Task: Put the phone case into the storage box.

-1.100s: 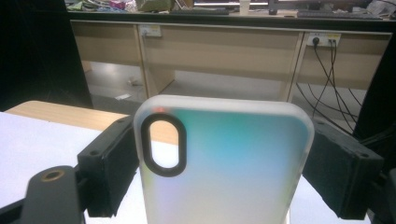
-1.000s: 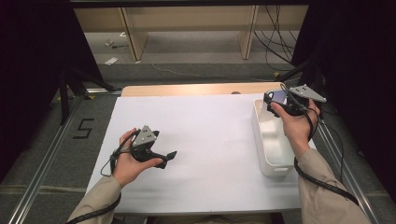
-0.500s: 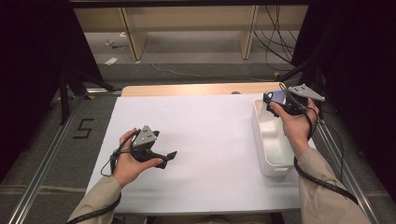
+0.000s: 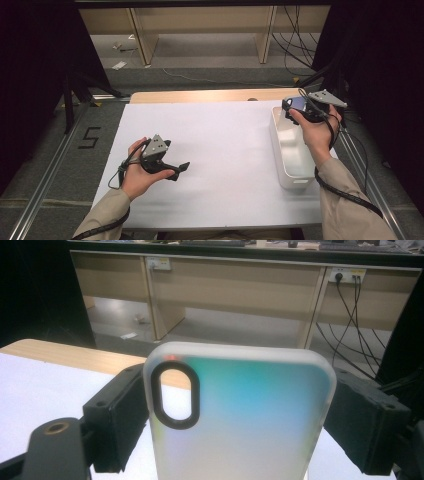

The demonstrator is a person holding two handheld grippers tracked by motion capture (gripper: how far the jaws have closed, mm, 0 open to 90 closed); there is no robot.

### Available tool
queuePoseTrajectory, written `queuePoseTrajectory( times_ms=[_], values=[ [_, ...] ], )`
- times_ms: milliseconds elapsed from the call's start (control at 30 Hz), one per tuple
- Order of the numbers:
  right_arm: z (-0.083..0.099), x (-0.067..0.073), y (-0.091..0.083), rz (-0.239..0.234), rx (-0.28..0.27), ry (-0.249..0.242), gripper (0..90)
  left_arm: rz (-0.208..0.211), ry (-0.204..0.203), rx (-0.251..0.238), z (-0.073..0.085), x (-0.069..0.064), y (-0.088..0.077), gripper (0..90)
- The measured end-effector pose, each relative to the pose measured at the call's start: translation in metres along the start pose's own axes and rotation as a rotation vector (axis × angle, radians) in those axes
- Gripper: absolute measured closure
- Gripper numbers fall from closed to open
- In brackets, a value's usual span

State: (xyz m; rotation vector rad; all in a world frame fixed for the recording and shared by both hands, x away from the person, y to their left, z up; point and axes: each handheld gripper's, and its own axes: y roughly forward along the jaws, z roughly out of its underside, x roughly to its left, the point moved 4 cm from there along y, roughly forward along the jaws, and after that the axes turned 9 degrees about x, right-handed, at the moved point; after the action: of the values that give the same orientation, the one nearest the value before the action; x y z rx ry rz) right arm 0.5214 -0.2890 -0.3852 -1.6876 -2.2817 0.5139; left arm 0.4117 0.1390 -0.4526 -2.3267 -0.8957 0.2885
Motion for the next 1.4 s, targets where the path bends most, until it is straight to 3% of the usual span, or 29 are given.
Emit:
queuePoseTrajectory(
  times_ms=[1400],
  values=[
    [-0.0012,-0.0053,0.0102,0.014,0.007,-0.003,18.1,-0.001,0.003,-0.001,-0.0004,-0.0001,0.0001,0.0]
  ],
)
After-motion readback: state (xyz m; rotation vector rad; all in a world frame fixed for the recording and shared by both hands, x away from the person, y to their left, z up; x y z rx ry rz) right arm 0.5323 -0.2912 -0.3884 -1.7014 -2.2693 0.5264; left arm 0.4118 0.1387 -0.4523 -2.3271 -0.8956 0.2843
